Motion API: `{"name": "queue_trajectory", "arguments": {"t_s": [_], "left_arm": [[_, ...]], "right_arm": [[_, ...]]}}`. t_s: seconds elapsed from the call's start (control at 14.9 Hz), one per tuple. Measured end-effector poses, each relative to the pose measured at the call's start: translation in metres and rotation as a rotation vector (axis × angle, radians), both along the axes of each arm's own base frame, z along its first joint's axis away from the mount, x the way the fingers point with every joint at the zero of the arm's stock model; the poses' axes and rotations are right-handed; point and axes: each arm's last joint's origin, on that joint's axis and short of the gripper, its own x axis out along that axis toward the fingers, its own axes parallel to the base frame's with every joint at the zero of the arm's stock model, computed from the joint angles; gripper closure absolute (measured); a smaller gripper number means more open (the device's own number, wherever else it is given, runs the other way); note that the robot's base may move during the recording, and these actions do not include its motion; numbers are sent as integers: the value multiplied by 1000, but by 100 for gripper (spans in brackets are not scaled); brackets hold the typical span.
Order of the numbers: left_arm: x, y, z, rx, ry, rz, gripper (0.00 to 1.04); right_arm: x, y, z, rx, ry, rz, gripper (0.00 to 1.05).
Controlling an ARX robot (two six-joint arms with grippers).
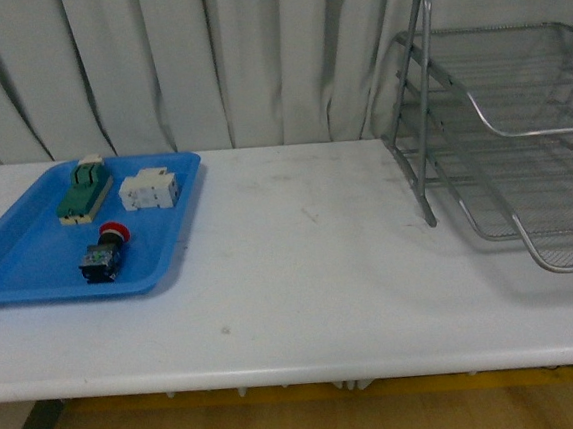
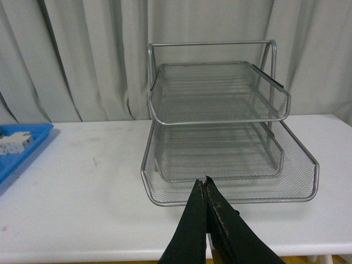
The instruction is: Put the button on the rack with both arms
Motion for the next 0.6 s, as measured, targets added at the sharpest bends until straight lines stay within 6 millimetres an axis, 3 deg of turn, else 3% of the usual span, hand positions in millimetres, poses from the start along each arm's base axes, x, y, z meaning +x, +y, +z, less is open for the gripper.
{"name": "queue_trajectory", "arguments": {"t_s": [0.2, 0.6], "left_arm": [[0, 0, 0, 0, 0, 1, 7], [0, 0, 0, 0, 0, 0, 7]], "right_arm": [[-11, 0, -4, 0, 21, 2, 103], [-12, 0, -3, -2, 10, 1, 103]]}}
